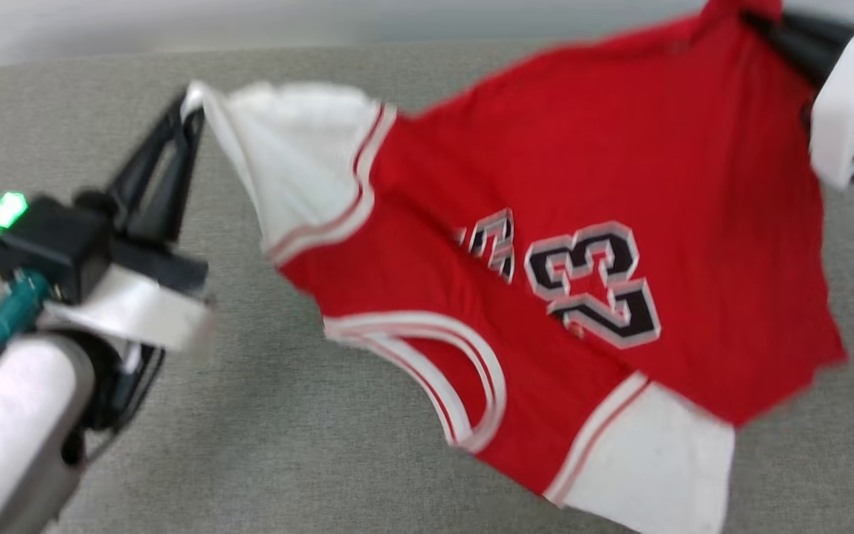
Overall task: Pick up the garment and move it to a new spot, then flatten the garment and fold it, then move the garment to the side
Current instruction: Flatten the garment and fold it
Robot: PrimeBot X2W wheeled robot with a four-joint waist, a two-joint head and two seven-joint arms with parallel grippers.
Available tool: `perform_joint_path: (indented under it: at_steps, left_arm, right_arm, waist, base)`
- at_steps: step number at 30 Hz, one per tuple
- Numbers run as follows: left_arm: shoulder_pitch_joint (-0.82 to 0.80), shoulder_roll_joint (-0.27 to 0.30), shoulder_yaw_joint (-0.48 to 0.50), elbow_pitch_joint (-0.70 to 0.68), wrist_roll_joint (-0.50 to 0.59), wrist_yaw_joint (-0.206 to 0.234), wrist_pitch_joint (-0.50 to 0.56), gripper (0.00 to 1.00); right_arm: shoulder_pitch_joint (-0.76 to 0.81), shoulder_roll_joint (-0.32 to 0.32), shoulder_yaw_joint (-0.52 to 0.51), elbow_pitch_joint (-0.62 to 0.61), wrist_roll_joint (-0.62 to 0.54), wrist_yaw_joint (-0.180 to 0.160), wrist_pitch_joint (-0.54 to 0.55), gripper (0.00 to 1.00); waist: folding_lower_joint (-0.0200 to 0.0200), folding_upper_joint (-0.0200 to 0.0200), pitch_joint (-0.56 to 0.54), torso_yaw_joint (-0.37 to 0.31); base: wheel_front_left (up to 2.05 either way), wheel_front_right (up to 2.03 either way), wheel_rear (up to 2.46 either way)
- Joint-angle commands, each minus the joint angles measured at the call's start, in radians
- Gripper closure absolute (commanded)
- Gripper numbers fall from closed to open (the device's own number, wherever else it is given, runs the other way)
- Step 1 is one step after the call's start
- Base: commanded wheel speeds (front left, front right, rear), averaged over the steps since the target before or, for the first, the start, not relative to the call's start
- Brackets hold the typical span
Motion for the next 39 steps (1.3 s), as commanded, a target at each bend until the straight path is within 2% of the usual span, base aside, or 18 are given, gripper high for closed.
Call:
perform_joint_path:
  at_steps: [1,9,18,23,31,35,39]
  left_arm:
    - [-0.061,0.004,0.007,-0.005,0.018,-0.010,0.013,1.00]
    - [-0.376,-0.035,0.037,0.027,0.023,-0.079,0.087,1.00]
    - [-0.831,-0.115,0.037,0.175,0.058,-0.190,0.150,1.00]
    - [-1.061,-0.168,0.036,0.307,0.063,-0.251,0.149,1.00]
    - [-1.365,-0.221,0.051,0.505,0.075,-0.306,0.099,1.00]
    - [-1.415,-0.239,0.058,0.580,0.059,-0.315,0.070,1.00]
    - [-1.383,-0.236,0.043,0.633,0.048,-0.326,0.043,1.00]
  right_arm:
    - [-0.023,0.028,-0.028,0.015,-0.015,0.000,-0.026,1.00]
    - [-0.139,0.120,-0.215,0.077,-0.137,0.000,-0.109,1.00]
    - [-0.357,0.226,-0.415,0.131,-0.291,0.000,-0.084,1.00]
    - [-0.491,0.255,-0.462,0.163,-0.373,0.000,-0.069,1.00]
    - [-0.684,0.319,-0.513,0.251,-0.464,0.000,-0.105,1.00]
    - [-0.725,0.350,-0.503,0.291,-0.481,0.000,-0.131,1.00]
    - [-0.709,0.353,-0.469,0.330,-0.475,0.000,-0.149,1.00]
  waist:
    - [0.0000,0.0000,0.020,-0.014]
    - [0.0000,0.0000,0.109,-0.045]
    - [0.0000,0.0000,0.240,-0.055]
    - [0.0000,0.0000,0.304,-0.051]
    - [0.0000,0.0000,0.370,-0.054]
    - [0.0000,0.0000,0.384,-0.047]
    - [0.0000,0.0000,0.395,-0.039]
  base:
    - [0.00,0.00,0.00]
    - [0.00,0.00,0.00]
    - [0.00,0.00,0.00]
    - [0.00,0.00,0.00]
    - [0.00,0.00,0.00]
    - [0.00,0.00,0.00]
    - [0.00,0.00,0.00]
